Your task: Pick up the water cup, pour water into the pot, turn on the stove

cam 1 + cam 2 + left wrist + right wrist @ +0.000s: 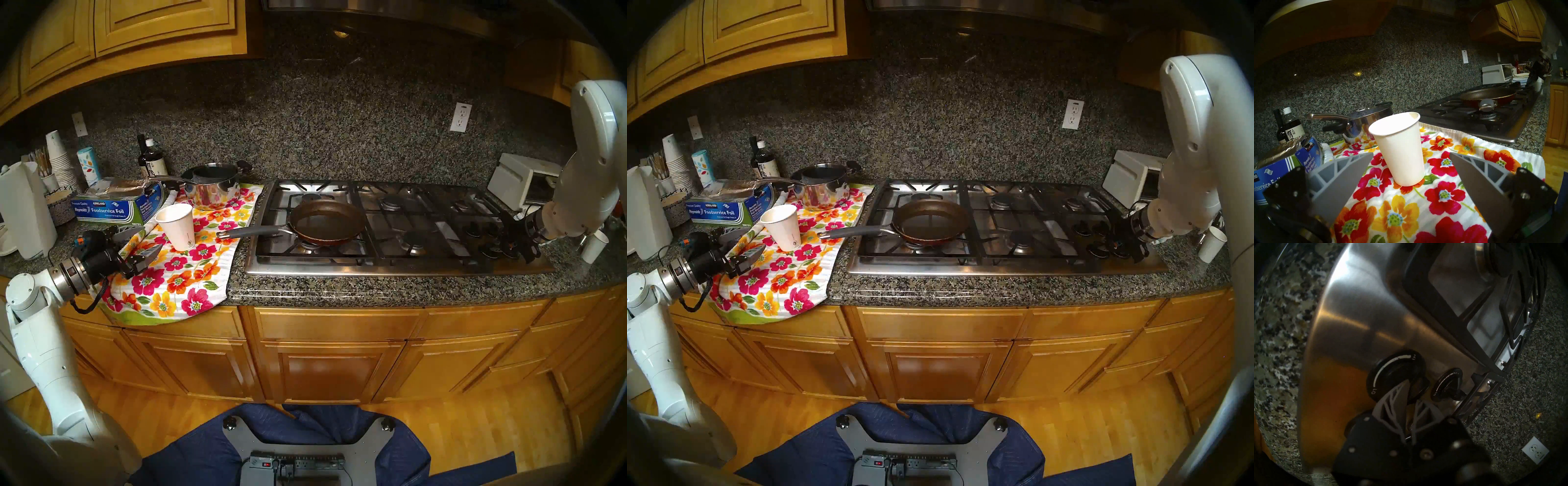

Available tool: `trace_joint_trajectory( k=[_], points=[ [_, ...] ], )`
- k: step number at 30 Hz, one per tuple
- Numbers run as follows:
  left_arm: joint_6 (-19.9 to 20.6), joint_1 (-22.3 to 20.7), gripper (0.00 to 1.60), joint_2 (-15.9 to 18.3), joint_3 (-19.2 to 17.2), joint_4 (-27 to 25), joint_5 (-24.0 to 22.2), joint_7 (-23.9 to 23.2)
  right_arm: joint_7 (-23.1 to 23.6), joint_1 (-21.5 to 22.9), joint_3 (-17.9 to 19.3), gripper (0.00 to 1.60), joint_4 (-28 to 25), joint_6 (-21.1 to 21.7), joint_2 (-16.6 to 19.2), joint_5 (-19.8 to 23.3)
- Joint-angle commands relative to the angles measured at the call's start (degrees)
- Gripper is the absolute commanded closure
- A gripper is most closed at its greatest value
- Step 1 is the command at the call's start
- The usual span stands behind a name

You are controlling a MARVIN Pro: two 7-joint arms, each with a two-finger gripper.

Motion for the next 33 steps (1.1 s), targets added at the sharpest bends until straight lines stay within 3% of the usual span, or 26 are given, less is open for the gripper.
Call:
trace_joint_trajectory(
  k=[1,25,30,33],
  points=[
    [-0.09,-1.1,0.0,0.69,-0.11,-1.14,-1.07,0.11,-4.48,0.24,-0.79,1.6,3.89,4.54,0.12,-0.81],
    [-0.1,-1.08,0.0,0.68,-0.09,-1.15,-0.98,0.11,-14.17,-2.78,-2.64,1.6,7.01,9.95,1.04,-9.47],
    [-0.1,-1.08,0.0,0.68,-0.09,-1.15,-0.98,0.11,-14.84,-3.13,-2.77,1.6,7.87,10.14,1.44,-9.88],
    [-0.1,-1.08,0.0,0.68,-0.09,-1.15,-0.99,0.11,-12.26,-2.12,-2.59,1.6,7.92,7.25,1.08,-8.53]
  ],
)
